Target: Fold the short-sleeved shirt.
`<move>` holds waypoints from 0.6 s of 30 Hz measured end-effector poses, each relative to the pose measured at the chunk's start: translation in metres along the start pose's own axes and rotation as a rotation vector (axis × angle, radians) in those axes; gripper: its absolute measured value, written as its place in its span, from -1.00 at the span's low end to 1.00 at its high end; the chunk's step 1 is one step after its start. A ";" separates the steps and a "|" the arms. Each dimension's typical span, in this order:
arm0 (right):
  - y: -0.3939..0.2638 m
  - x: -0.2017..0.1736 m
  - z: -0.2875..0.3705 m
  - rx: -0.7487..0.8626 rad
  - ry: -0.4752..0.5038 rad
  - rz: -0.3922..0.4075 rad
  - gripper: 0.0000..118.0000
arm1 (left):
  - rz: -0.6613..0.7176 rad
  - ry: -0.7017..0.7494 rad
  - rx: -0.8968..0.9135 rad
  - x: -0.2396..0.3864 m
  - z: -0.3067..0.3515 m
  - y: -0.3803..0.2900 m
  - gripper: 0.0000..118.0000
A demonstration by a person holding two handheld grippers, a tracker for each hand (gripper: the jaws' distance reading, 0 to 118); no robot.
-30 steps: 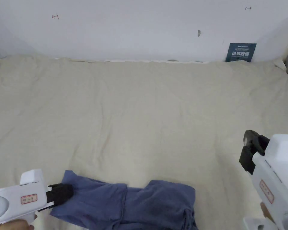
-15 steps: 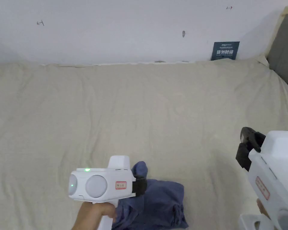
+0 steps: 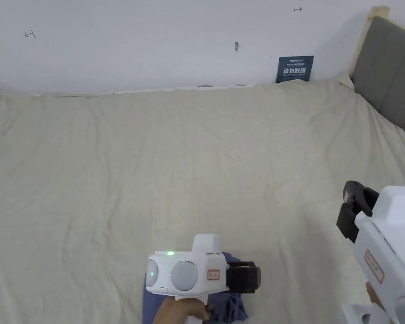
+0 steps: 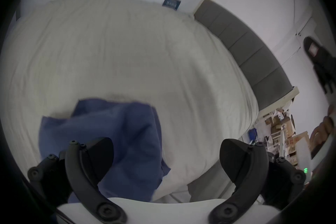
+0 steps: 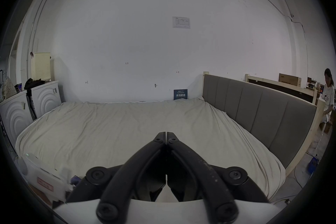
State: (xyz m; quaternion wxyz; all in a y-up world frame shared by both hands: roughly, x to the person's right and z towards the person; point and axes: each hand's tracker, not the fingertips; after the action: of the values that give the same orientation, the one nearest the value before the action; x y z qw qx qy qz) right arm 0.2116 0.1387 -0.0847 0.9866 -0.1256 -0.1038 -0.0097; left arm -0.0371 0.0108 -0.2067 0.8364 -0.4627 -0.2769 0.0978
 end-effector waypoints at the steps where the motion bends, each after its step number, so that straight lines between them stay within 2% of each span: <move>1: 0.000 0.000 0.001 0.001 0.000 -0.002 -0.97 | -0.008 0.010 0.040 0.000 0.010 0.004 0.97; 4: 0.001 -0.001 0.000 0.006 0.006 0.005 -0.97 | -0.034 0.066 0.217 -0.003 0.048 0.012 0.84; 6: 0.002 -0.001 -0.001 0.011 0.011 0.006 -0.97 | -0.068 0.141 0.334 -0.007 0.069 0.012 0.63; 7: 0.003 -0.002 -0.001 0.015 0.014 0.005 -0.97 | -0.089 0.184 0.378 -0.010 0.077 0.011 0.47; 9: 0.004 -0.004 -0.002 0.019 0.021 0.007 -0.97 | -0.117 0.266 0.421 -0.018 0.084 0.009 -0.06; 10: 0.004 -0.005 -0.002 0.021 0.025 0.009 -0.97 | -0.123 0.310 0.406 -0.022 0.084 0.008 -0.41; 11: 0.004 -0.006 -0.002 0.023 0.029 0.011 -0.97 | -0.138 0.324 0.384 -0.027 0.083 0.005 -0.93; 15: 0.003 -0.010 0.000 0.017 0.042 0.016 -0.97 | -0.098 0.289 0.324 -0.045 0.066 -0.012 -1.00; 18: 0.001 -0.008 -0.001 0.010 0.047 0.012 -0.97 | -0.124 0.306 0.272 -0.042 0.043 -0.029 -1.00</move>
State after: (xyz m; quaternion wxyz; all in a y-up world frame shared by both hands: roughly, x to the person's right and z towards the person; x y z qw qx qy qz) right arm 0.2034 0.1392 -0.0872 0.9894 -0.1210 -0.0797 -0.0065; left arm -0.0988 0.0080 -0.1803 0.9278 -0.3372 -0.1591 0.0111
